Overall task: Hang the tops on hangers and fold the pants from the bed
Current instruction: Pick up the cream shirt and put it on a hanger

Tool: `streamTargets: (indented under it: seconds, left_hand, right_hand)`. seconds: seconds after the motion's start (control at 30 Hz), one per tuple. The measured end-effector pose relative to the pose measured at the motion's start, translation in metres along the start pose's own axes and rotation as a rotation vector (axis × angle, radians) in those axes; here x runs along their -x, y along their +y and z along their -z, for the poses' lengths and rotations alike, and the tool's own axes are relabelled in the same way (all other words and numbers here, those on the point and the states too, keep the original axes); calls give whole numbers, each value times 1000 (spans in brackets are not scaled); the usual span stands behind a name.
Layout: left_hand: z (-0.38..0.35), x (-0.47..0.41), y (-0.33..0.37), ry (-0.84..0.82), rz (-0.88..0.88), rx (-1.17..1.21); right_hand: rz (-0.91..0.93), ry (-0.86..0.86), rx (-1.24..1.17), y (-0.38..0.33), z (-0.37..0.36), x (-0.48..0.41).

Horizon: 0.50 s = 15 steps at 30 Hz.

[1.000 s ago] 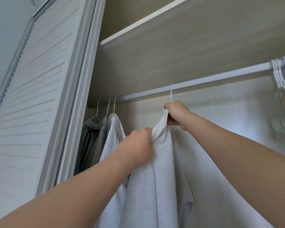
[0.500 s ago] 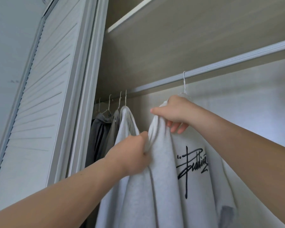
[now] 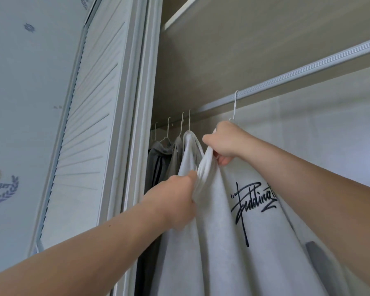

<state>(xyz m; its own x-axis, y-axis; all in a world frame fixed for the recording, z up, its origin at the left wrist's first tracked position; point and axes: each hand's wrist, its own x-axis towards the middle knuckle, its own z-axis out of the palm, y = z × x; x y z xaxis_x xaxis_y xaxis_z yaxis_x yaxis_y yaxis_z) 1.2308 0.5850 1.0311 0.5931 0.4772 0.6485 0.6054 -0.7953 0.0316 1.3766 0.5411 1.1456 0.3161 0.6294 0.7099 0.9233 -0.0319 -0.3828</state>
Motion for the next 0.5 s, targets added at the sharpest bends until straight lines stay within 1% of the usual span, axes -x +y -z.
streamTargets:
  seconds: [0.2,0.37,0.5]
  left_hand:
    - [0,-1,-10,-7,72,-13]
    - [-5,-8,-9,-6,133,-42]
    - [-10,-10,-8,0,166,-117]
  right_hand:
    - [27,-50,-81,-2,-28,-28]
    - [41,-71,-93,2,-47,-47]
    - [28,-111,-196,8,-61,-57]
